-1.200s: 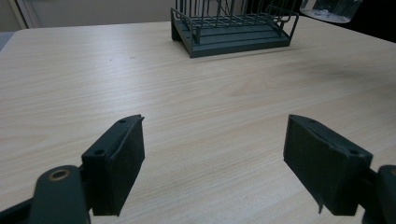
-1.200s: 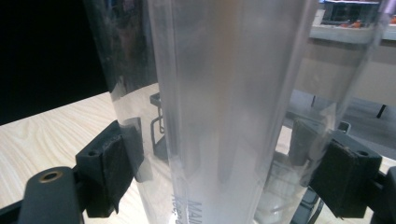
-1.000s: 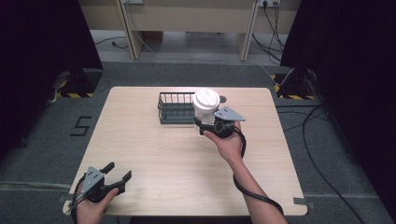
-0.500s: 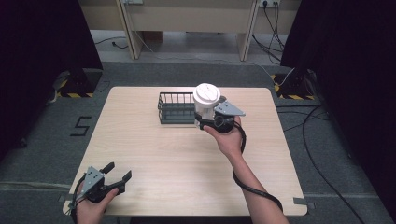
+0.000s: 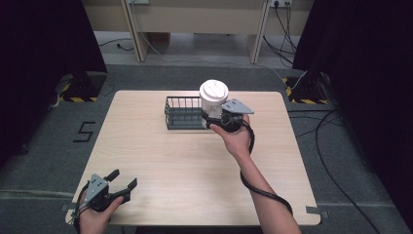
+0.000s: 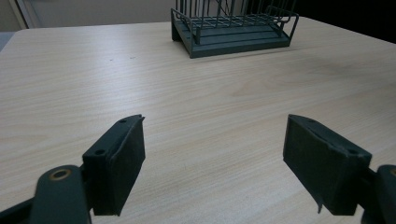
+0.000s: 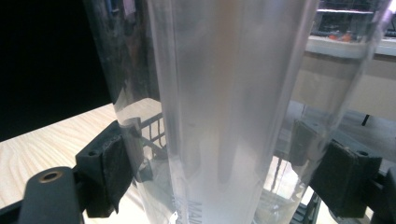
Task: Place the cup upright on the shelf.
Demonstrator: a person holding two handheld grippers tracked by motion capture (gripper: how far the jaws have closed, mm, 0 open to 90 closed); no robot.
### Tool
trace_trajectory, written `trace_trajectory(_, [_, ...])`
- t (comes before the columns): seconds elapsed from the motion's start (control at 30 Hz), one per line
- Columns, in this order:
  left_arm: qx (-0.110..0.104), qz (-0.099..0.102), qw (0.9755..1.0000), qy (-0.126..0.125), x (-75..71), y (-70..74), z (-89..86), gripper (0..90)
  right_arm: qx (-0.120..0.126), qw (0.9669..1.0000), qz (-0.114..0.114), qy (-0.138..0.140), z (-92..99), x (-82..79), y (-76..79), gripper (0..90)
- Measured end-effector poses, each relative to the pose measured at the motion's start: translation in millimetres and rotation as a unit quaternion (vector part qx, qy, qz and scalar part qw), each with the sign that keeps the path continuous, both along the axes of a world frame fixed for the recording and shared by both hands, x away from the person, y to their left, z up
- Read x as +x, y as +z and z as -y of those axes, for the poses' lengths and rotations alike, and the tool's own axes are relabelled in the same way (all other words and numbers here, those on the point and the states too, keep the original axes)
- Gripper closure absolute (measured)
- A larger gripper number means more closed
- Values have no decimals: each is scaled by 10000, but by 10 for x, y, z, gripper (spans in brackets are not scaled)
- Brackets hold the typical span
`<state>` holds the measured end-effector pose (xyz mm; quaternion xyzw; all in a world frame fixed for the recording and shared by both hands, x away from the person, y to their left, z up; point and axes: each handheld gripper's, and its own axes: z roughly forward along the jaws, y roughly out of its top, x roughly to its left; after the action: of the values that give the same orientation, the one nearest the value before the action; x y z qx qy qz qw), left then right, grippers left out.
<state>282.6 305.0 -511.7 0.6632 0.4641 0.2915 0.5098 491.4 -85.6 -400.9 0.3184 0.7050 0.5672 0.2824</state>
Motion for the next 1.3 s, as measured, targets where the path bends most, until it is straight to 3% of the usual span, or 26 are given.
trace_trajectory(0.83, [-45,-10,10000,24,7,-5,-17,203,41,9999,39,-140,-155,274,149,181])
trace_trajectory(1.3, [-57,-10,10000,23,15,-8,-18,203,116,9994,-25,-320,-190,428,127,181])
